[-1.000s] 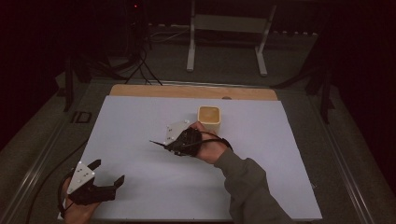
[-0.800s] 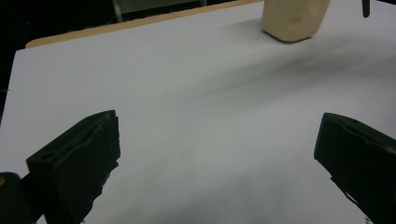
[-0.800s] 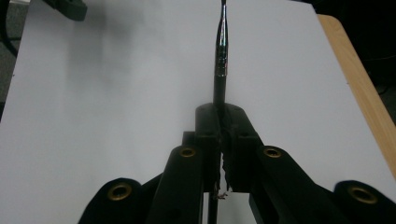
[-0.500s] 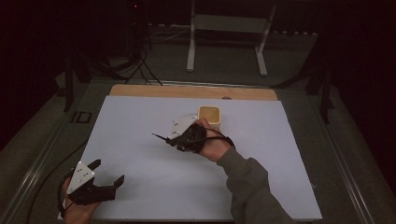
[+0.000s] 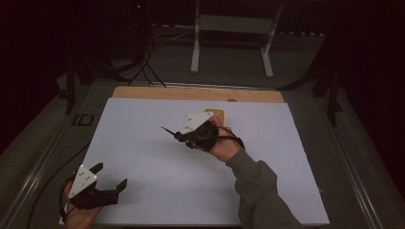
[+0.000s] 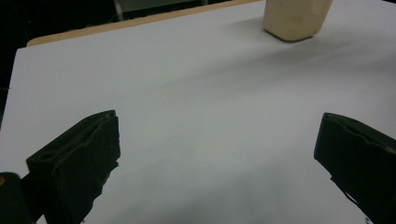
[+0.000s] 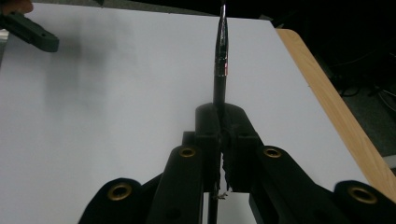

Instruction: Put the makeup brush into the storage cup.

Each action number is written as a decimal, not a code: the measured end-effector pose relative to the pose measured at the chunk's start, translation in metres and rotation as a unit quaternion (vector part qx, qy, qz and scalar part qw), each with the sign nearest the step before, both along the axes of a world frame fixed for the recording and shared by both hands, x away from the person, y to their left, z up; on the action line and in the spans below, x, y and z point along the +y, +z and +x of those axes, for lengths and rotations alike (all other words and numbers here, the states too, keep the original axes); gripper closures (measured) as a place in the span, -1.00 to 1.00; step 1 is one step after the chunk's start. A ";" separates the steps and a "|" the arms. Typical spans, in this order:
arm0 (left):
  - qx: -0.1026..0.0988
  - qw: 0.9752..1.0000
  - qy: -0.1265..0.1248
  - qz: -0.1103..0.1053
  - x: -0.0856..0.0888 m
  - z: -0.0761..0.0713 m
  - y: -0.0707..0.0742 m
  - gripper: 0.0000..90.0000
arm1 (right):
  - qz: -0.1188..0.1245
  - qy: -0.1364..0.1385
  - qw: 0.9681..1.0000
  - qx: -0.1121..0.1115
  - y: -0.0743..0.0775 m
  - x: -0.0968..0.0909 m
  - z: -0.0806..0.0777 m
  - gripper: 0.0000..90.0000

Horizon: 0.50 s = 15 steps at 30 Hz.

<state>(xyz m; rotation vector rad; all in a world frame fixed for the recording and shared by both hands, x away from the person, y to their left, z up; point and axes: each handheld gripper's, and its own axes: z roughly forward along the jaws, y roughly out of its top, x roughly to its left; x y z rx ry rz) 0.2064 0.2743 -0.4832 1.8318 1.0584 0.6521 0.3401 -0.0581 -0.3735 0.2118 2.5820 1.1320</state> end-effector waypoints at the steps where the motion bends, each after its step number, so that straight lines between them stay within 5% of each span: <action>1: 0.000 1.000 0.000 0.000 0.000 0.000 0.000 -0.96 | 0.003 -0.002 1.000 -0.001 0.000 -0.001 0.001 0.90; 15: 0.000 1.000 0.000 0.001 0.000 0.000 0.000 -0.96 | 0.043 -0.037 0.998 0.004 0.002 -0.013 0.010 0.90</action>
